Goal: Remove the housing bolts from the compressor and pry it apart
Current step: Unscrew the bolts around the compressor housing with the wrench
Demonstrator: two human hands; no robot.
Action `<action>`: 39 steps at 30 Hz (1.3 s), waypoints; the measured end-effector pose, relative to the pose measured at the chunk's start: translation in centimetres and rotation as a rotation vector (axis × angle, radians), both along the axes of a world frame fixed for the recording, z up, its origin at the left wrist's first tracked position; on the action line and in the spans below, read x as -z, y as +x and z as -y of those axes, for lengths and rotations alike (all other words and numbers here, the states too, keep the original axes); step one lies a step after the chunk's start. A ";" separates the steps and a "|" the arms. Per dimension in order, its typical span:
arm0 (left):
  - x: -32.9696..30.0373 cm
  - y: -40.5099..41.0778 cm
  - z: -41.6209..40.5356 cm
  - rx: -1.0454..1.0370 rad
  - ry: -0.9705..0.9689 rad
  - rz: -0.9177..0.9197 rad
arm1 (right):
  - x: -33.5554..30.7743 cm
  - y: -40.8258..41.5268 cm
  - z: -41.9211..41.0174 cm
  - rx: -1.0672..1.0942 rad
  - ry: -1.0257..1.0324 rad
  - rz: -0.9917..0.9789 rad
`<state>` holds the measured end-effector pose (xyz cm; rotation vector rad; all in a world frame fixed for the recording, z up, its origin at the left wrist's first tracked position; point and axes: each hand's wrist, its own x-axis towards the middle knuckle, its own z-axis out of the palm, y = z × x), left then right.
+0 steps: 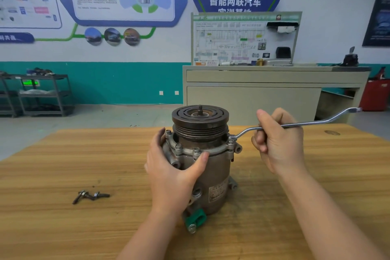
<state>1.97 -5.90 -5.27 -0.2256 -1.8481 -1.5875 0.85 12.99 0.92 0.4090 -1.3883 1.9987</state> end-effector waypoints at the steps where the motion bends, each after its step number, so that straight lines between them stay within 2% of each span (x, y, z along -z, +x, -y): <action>1: 0.0 0.0 0.0 0.002 0.000 -0.002 | 0.0 0.1 0.1 0.034 0.041 -0.020; 5: 0.0 0.0 0.1 0.010 0.017 -0.009 | -0.3 0.7 0.2 0.118 0.100 -0.054; 9: -0.2 0.2 0.1 0.016 0.017 -0.005 | -0.6 1.2 0.0 0.097 0.097 -0.100; 16: -0.4 0.3 0.1 0.014 0.022 -0.030 | -0.3 2.0 0.3 0.202 0.354 -0.211; 22: -0.3 0.1 0.0 0.015 0.038 -0.064 | -1.2 4.0 2.2 0.518 0.720 -0.636; 25: -0.2 0.0 0.1 0.009 0.028 -0.049 | -0.6 4.7 4.0 0.673 0.740 -0.676; 28: -0.1 0.0 0.2 0.013 0.017 -0.035 | -0.4 4.8 4.9 0.724 0.713 -0.683; 30: -0.2 0.2 0.2 0.018 0.008 -0.022 | -0.3 4.6 4.1 0.621 0.692 -0.674; 32: -0.3 0.3 0.1 0.016 0.015 -0.012 | -0.4 4.0 2.5 0.361 0.589 -0.553; 39: -0.1 -0.5 0.6 0.065 -0.019 0.043 | -0.9 -0.9 -1.3 -0.542 0.014 0.329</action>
